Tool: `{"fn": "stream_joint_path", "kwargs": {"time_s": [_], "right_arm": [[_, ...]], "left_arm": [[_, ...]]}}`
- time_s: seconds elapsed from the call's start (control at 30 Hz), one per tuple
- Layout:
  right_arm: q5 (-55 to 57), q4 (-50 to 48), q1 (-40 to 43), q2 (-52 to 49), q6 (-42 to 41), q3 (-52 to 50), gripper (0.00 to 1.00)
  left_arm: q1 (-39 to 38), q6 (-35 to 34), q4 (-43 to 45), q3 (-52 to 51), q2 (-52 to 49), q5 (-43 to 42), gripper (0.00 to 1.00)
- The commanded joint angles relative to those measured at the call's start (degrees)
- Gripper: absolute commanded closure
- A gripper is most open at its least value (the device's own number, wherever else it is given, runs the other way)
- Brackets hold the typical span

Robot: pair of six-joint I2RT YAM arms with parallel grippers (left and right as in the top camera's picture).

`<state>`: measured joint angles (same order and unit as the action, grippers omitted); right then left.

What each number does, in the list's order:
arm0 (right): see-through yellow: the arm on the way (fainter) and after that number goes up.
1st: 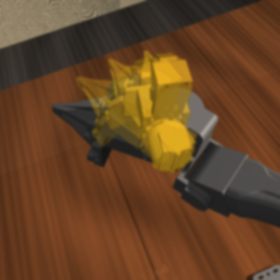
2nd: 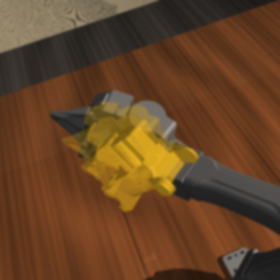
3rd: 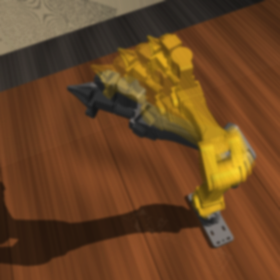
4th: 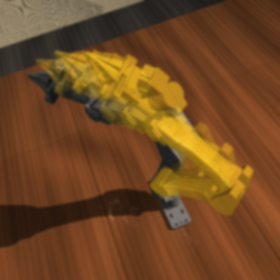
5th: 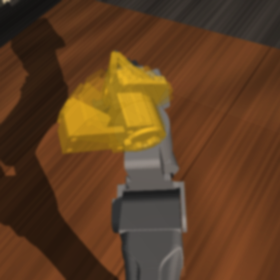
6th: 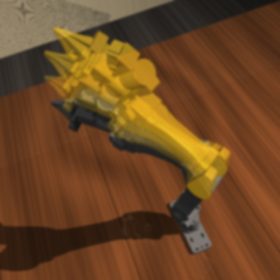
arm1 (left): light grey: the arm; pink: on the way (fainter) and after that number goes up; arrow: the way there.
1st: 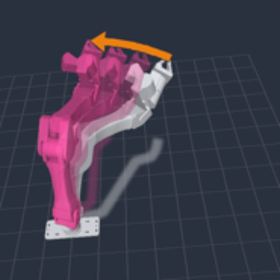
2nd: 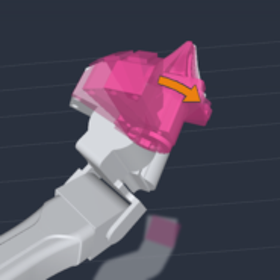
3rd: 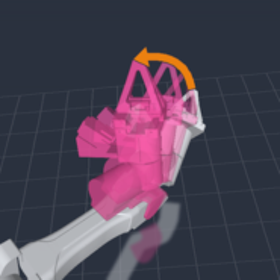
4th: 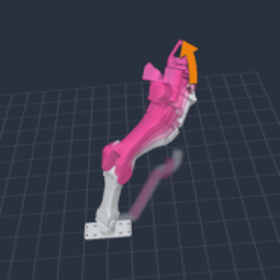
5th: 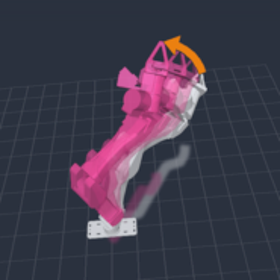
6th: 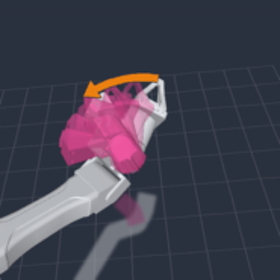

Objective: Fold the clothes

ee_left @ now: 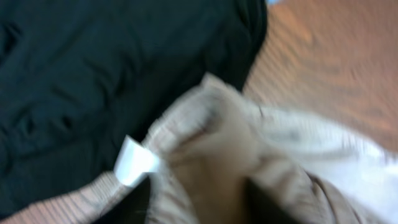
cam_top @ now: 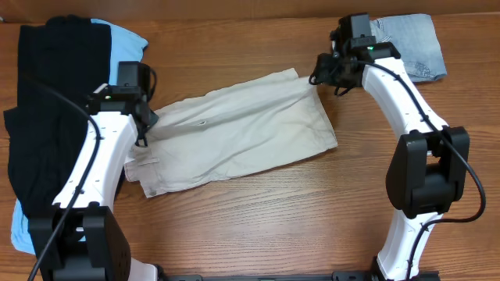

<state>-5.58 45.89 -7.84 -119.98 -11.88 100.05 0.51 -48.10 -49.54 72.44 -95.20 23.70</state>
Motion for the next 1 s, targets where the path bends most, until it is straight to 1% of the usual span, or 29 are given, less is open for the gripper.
{"fn": "stream_joint_path", "kwargs": {"time_s": [0.0, 0.03, 0.07, 0.13, 0.17, 0.3, 0.4, 0.5, 0.57, 0.7, 0.9, 0.97], "right_arm": [[3.2, -0.2, 0.8, 0.2, 0.4, 0.5, 0.00], [3.2, 0.3, 0.9, 0.2, 0.4, 0.6, 0.00], [3.1, 1.4, 1.1, 0.2, 0.4, 0.9, 0.00], [3.1, 5.9, 1.7, 0.5, 0.4, 2.2, 0.00], [3.1, 7.9, 1.9, 0.6, 0.4, 2.6, 0.00], [1.6, 18.9, 2.6, 1.0, 0.4, 2.9, 0.00], [1.2, 23.1, 2.6, 1.0, 0.4, 0.4, 0.00], [-0.1, 22.5, 2.2, 1.0, 0.7, -3.5, 0.00], [-2.8, 20.9, 1.9, 1.0, 2.1, -6.6, 0.06], [-6.6, 17.3, 1.6, 1.0, 2.1, -11.1, 0.18], [-9.7, 13.2, 0.8, 1.0, 2.1, -14.6, 0.29], [-10.3, 11.9, 0.4, 1.0, 1.6, -15.6, 0.35]], "left_arm": [[0.9, 1.2, 2.5, -0.3, -0.4, 4.5, 0.03], [1.0, 3.5, 3.8, -0.2, -0.4, 4.4, 0.00], [1.0, 6.1, 4.5, 0.4, -0.4, 3.7, 0.00], [1.1, 10.5, 3.4, 2.7, -0.4, 1.6, 0.00], [1.1, 11.3, 2.3, 3.9, -0.4, 1.0, 0.00], [1.1, 15.0, -5.9, 11.0, -0.4, -4.3, 0.00], [1.1, 17.4, -11.7, 15.0, -0.4, -10.4, 0.00], [1.1, 19.3, -15.1, 17.2, -0.4, -14.9, 0.00], [1.1, 20.3, -15.8, 17.4, -0.4, -16.1, 0.00], [1.1, 20.8, -16.2, 17.4, -0.4, -15.8, 0.00], [1.1, 20.8, -16.1, 17.4, -0.4, -15.8, 0.00], [1.1, 20.7, -16.1, 17.4, -0.4, -15.8, 0.00]]}}
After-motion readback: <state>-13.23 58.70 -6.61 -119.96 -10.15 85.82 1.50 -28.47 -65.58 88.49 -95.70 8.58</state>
